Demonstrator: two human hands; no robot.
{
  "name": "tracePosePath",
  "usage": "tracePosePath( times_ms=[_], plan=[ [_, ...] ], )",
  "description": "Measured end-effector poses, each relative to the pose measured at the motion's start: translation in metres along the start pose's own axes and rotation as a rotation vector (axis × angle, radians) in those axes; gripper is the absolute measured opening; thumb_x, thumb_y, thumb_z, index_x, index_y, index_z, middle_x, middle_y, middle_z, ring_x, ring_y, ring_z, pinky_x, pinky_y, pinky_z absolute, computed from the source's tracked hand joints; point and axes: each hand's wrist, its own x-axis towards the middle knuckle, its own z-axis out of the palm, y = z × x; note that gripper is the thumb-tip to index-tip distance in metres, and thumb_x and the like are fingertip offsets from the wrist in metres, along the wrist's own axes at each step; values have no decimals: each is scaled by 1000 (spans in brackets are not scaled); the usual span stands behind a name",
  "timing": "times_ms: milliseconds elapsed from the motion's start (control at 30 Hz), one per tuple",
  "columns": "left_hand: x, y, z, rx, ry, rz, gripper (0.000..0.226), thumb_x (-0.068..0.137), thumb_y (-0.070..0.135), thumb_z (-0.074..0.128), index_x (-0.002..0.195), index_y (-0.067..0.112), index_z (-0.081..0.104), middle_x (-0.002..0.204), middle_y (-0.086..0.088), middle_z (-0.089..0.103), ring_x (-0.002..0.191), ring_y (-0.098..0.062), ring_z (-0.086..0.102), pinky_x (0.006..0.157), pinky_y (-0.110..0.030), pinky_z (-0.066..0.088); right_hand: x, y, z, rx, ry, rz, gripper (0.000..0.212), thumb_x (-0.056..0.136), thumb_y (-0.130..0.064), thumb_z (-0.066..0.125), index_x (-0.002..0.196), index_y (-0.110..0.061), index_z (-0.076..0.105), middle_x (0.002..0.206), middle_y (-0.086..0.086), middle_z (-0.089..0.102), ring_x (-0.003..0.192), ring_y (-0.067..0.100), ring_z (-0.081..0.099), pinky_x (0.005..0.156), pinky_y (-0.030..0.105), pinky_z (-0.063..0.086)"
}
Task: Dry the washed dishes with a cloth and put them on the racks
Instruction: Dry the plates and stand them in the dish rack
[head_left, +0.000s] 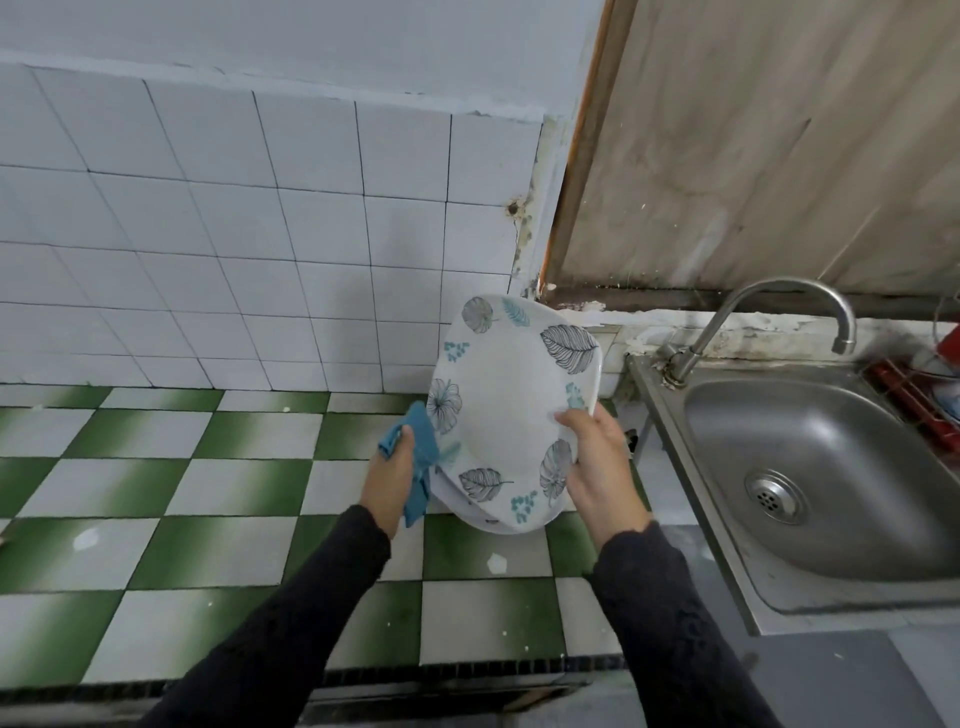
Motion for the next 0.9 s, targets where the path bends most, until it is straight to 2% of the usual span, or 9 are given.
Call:
tracePosePath(
  times_ms=[167,267,367,500,567,633,700,800,900],
  plan=[
    [8,24,2,-182,33,-17,35,105,32,42,76,14,49,50,2,44,48,-13,47,63,-34,52,-20,2,2,-93,74,-111,27,95,7,51,94,-11,71,105,11,75,95,26,69,75,35,60],
    [-1,30,9,-189,-21,-17,30,106,24,38,108,3,59,56,-28,54,38,-26,48,47,-23,46,-30,2,0,-196,110,-182,26,96,4,53,88,-14,70,93,6,74,87,24,68,75,39,57],
    [-21,44,31,-163,-67,-18,48,107,15,33,136,-23,33,117,-54,29,33,-11,52,39,-15,43,-41,-1,-10,-303,180,-256,23,98,-1,54,89,-16,70,79,-8,71,75,11,64,58,19,52],
    [-5,28,53,-122,-111,-95,56,106,21,39,137,-23,25,74,-38,41,46,-7,39,39,-14,36,-54,-9,-33,-398,231,-334,19,100,-8,55,103,-15,73,85,0,66,79,15,60,66,22,49],
    [-3,27,66,-88,-115,-90,54,105,25,42,135,-19,34,67,-11,38,56,-11,33,42,-16,35,-59,-17,-43,-424,241,-375,18,99,-9,55,91,-15,70,82,21,58,75,20,52,67,33,43],
    [-8,30,89,-23,-133,-50,52,104,26,45,135,-16,39,77,-24,41,60,-11,36,50,-20,38,-66,-29,-59,-427,277,-416,15,99,-9,56,88,-5,65,87,35,54,73,20,48,66,35,40],
    [-17,36,113,1,-186,7,49,105,24,44,135,-15,41,91,-33,46,64,-11,40,55,-20,40,-72,-44,-75,-420,317,-456,16,99,-6,55,86,-1,62,87,38,52,71,18,46,65,34,38],
    [-33,47,152,17,-263,81,38,105,24,43,134,0,51,93,-12,56,76,-16,49,66,-25,43,-81,-66,-101,-400,368,-529,22,98,-3,55,81,-10,67,87,35,54,71,17,46,64,33,39],
    [-55,58,195,-25,-327,110,31,105,25,44,127,8,57,102,-25,63,92,-40,59,88,-43,51,-93,-93,-133,-379,417,-575,25,99,-6,55,107,-19,75,87,23,63,74,19,52,64,35,46]
  ],
)
